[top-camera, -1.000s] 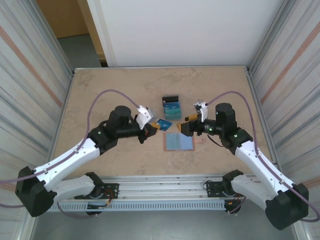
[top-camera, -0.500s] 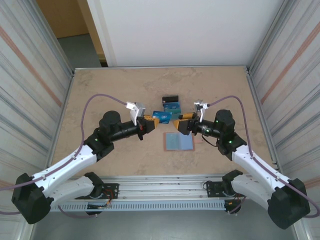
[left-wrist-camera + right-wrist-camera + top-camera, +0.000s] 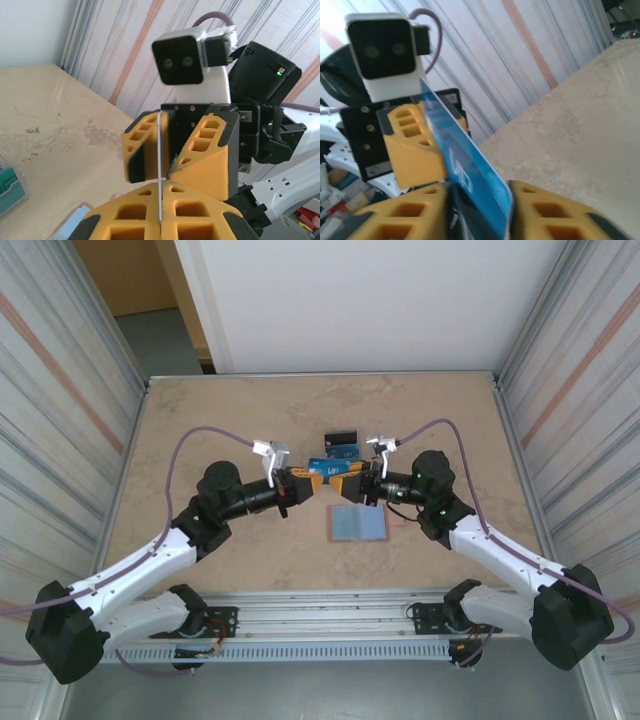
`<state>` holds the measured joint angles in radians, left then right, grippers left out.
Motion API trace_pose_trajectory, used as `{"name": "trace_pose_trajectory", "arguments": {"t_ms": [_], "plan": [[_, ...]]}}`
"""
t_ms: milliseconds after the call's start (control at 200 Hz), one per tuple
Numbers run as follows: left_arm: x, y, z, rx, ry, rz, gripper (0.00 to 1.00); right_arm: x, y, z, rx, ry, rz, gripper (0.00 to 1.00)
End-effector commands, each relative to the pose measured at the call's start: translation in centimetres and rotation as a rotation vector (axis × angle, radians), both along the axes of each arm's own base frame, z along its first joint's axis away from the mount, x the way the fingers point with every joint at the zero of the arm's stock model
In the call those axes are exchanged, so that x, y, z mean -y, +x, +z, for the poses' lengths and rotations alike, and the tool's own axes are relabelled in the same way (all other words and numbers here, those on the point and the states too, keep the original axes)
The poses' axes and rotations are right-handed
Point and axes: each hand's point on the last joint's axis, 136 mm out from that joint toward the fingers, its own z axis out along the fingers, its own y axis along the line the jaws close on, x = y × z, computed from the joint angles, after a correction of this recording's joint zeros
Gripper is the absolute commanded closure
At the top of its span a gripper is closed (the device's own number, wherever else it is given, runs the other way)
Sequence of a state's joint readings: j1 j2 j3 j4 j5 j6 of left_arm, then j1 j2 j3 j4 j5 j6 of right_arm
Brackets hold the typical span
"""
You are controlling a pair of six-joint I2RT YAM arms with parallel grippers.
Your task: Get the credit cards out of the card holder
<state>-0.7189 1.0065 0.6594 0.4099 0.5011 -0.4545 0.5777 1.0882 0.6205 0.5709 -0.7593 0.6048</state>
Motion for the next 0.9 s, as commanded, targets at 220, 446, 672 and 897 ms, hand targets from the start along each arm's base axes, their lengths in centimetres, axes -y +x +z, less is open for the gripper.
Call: {"name": "trace_pose_trajectory", "arguments": {"t_ms": [220,446,672,897], "plan": [[-0.6,0.2,-0.1,-0.008,-0.012,0.004,1.0,0.3,-1.3,2.4,0.109,0.021,0.017,0.99],[-2.2,-0.3,1.6,0.101,0.069,0.005,0.59,1.3,-2.2,1.2,0.146,-0.117,-0.015,1.0],[-3.0,-2.2,3.9,0.284,0.214,-0.059,0.32,1.6,-3.9,-1.1,0.14,-0.299,0.063,1.0],[-2.0,-2.1,2.0,0.291,0.346,-0.152,0.24,1.3,-4.8,-1.6,0.13,-0.338,0.128,1.0]]}}
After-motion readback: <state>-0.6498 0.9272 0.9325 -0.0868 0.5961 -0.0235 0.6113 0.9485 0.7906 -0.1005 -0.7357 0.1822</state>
